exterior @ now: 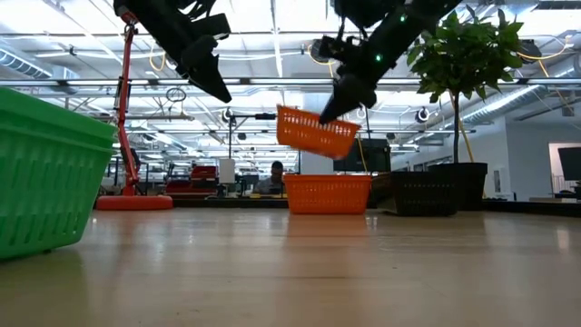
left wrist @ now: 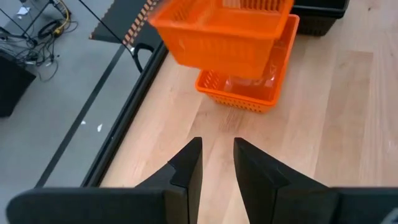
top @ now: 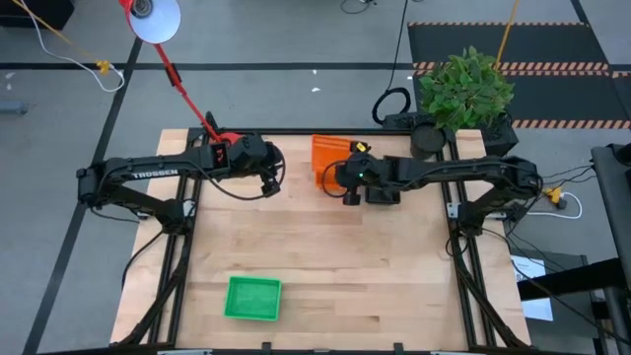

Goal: Stack baskets by color
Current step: Stack the left orange basket on top of the orange basket

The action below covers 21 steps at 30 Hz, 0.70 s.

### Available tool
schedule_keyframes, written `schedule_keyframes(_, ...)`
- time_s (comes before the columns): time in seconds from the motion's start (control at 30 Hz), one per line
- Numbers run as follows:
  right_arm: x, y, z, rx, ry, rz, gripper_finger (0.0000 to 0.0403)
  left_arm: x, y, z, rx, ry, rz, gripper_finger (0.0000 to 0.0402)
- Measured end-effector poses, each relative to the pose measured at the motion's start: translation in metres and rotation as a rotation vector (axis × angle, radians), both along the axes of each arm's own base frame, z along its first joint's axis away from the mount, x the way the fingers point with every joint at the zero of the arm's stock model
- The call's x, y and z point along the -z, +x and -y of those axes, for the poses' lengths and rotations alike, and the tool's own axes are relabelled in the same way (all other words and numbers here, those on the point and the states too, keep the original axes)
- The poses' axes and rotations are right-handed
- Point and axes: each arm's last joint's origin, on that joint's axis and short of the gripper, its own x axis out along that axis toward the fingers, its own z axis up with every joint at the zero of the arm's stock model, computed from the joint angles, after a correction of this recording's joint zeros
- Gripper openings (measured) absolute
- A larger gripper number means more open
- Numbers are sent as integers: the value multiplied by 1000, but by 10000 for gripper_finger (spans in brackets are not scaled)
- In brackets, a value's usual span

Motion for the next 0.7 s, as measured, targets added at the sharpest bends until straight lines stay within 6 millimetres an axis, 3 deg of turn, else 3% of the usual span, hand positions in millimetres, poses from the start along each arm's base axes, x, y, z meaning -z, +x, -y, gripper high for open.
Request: schedule_keyframes(0.7, 40, -6, -1, 10, 24, -72, 12, 0, 0, 0, 10, 13, -5, 93)
